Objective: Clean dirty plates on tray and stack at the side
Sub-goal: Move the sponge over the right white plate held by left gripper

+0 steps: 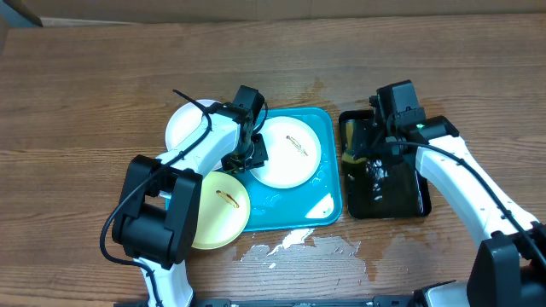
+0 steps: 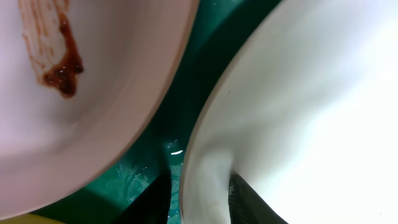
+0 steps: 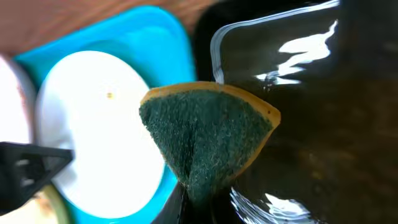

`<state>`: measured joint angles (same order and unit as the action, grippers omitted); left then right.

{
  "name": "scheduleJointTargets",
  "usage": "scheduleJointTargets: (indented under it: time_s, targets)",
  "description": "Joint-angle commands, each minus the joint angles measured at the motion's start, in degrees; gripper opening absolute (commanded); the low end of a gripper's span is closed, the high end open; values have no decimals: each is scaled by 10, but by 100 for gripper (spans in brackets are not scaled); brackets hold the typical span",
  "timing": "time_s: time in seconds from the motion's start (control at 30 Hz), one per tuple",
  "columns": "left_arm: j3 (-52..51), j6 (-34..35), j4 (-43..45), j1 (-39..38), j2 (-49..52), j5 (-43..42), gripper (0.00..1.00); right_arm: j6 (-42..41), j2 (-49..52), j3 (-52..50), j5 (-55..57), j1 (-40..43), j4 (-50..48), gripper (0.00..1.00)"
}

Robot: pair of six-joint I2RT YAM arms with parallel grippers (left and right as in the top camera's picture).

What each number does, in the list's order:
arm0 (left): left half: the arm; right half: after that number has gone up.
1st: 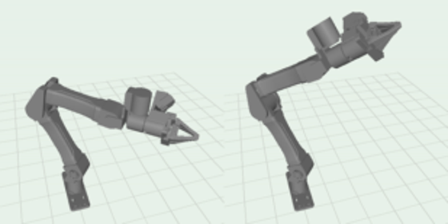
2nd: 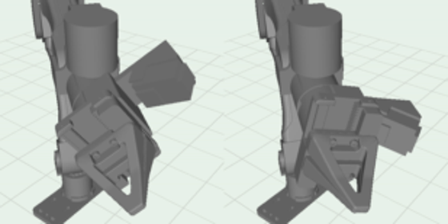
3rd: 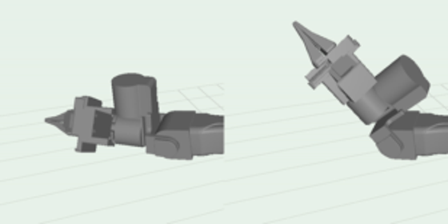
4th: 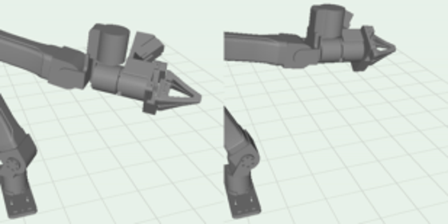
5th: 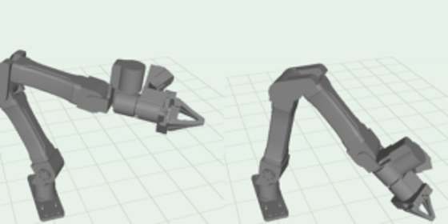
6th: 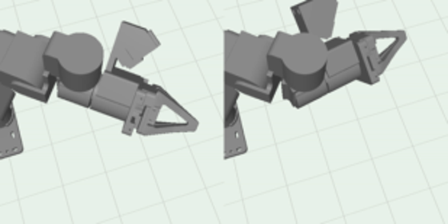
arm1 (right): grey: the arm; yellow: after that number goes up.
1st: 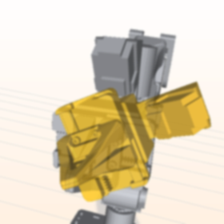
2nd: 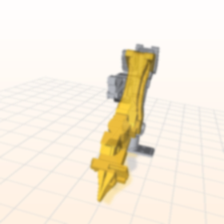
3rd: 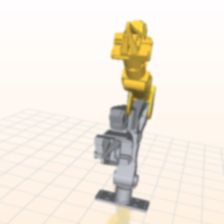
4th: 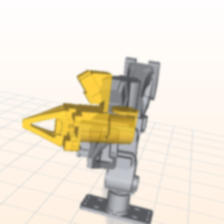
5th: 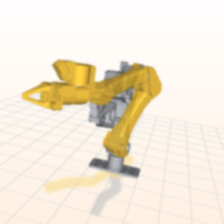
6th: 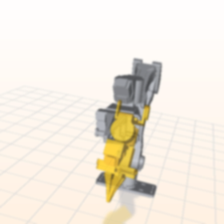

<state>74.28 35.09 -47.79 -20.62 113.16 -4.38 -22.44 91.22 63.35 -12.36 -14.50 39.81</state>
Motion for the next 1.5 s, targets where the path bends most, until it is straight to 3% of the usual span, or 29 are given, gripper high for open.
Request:
scheduleJointTargets:
  time_s: [0.0,0.3,0.87,0.93,0.97,1.13,1.47]
  targets:
    - [-15,-26,-2,-7,19,-14,35,-1,-7,0,-47,-26,-25,4]
    - [-15,-30,-2,-8,19,-14,33,-21,-5,0,58,-133,-58,4]
    - [-15,-35,3,-8,19,-14,33,-93,97,0,160,-218,-150,4]
    - [-15,-35,3,-8,19,-14,33,-90,109,0,150,-218,-163,18]
    - [-15,-35,3,-8,19,-14,33,-90,112,0,151,-218,-167,32]
    - [-15,-35,5,-8,19,-14,33,-31,110,5,153,-217,-185,55]
    - [-15,-47,4,-8,19,-15,33,-39,100,43,153,-218,-99,66]
